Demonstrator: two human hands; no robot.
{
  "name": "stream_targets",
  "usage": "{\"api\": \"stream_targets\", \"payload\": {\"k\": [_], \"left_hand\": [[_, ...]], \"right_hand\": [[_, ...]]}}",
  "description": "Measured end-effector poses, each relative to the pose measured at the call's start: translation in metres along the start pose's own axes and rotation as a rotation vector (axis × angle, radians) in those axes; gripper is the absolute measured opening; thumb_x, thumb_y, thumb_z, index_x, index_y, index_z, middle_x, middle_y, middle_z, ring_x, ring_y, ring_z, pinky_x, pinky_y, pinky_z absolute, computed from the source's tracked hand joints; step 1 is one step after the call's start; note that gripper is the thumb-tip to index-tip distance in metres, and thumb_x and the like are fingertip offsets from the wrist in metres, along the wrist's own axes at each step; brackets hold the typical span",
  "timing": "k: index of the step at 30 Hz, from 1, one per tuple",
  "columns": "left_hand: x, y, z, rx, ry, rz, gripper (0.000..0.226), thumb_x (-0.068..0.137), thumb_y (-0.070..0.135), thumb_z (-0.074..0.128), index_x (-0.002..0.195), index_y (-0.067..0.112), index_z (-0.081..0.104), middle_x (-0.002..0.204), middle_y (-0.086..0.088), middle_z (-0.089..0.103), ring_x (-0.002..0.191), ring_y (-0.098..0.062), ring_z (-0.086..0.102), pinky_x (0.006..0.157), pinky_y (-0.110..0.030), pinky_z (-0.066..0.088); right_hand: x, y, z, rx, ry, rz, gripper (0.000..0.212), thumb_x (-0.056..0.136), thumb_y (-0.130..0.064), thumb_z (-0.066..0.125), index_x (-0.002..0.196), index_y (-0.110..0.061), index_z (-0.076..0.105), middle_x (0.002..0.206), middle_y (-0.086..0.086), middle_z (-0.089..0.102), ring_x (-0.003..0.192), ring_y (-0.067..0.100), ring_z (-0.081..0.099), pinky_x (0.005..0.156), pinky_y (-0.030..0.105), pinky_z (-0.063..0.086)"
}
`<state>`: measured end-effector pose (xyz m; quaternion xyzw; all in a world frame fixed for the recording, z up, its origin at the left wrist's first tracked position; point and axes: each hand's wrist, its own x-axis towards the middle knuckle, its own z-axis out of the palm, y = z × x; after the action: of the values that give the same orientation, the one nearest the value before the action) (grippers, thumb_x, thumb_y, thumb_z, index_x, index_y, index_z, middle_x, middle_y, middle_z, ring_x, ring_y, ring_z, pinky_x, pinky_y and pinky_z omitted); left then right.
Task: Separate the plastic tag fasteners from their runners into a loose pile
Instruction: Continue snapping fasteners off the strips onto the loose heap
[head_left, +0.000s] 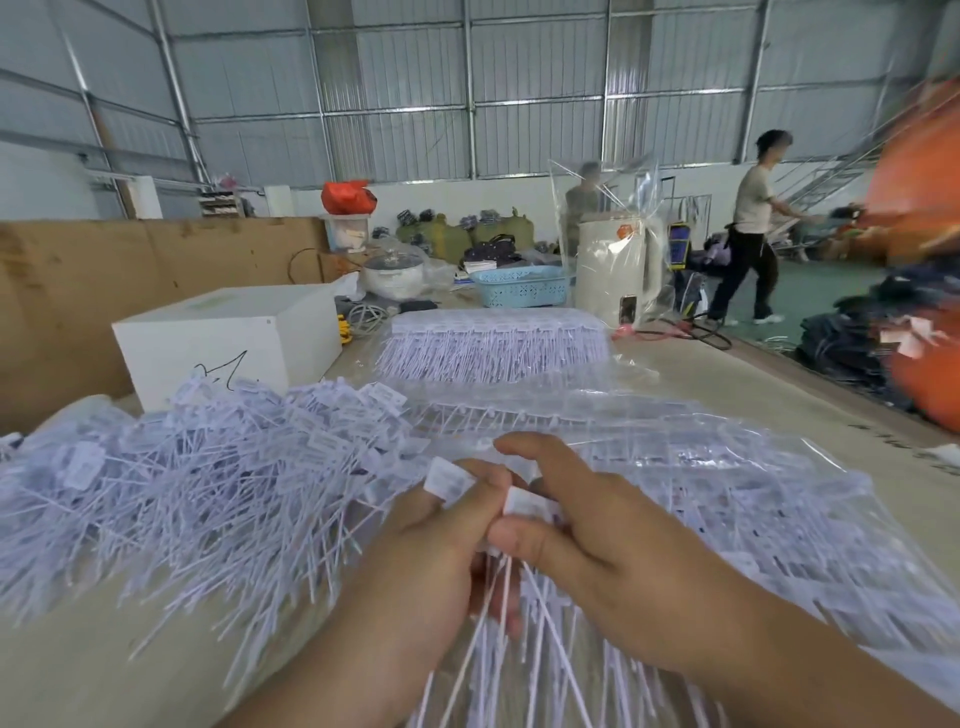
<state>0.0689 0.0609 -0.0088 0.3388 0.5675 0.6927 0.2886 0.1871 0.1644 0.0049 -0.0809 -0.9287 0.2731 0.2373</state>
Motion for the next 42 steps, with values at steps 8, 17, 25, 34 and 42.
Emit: {"api": "stream_targets", "payload": {"k": [8,17,25,34,42], "left_hand": [[-0.001,0.009,-0.004,-0.044,-0.266,0.048,0.022,0.074,0.025,0.071,0.083,0.005,0.071,0.067,-0.020,0.062,0.043,-0.022,0.046,0.042,-0.027,0.043],[0.007,0.022,-0.017,-0.075,0.039,0.059,0.006,0.067,0.023,0.072,0.072,0.021,0.070,0.057,-0.005,0.059,0.037,-0.019,0.043,0.039,-0.026,0.040],[0.005,0.023,-0.020,-0.003,-0.126,0.015,0.017,0.063,0.024,0.081,0.076,0.020,0.070,0.062,-0.008,0.062,0.035,-0.017,0.042,0.036,-0.021,0.038],[0.000,0.025,-0.002,-0.115,0.088,0.103,0.016,0.065,0.034,0.071,0.069,0.019,0.068,0.060,-0.010,0.059,0.033,-0.017,0.041,0.035,-0.022,0.036],[0.006,0.032,-0.018,-0.385,0.199,-0.119,0.021,0.091,0.024,0.061,0.077,0.009,0.062,0.049,-0.002,0.048,0.036,-0.013,0.037,0.033,-0.021,0.037]], "right_hand": [[0.002,-0.001,0.001,-0.006,-0.071,-0.029,0.060,0.089,-0.064,0.037,0.143,-0.042,0.024,0.090,-0.028,0.063,0.077,-0.010,0.058,0.071,0.017,0.047],[-0.001,0.004,-0.015,-0.046,0.027,0.082,0.034,0.092,-0.056,0.050,0.067,-0.033,0.043,0.056,-0.010,0.047,0.045,0.007,0.040,0.051,0.038,0.038],[0.000,0.005,-0.015,0.154,-0.068,0.037,0.011,0.096,-0.042,0.056,0.091,-0.037,0.064,0.049,-0.011,0.046,0.042,0.004,0.037,0.046,0.019,0.028],[-0.002,-0.012,0.002,-0.004,0.288,0.039,0.021,0.096,-0.047,0.052,0.076,-0.041,0.052,0.049,-0.011,0.048,0.040,0.011,0.041,0.044,0.029,0.030],[-0.004,-0.014,-0.007,0.174,0.499,0.026,0.025,0.087,-0.057,0.046,0.067,-0.040,0.046,0.043,-0.011,0.038,0.037,0.006,0.033,0.040,0.018,0.024]]}}
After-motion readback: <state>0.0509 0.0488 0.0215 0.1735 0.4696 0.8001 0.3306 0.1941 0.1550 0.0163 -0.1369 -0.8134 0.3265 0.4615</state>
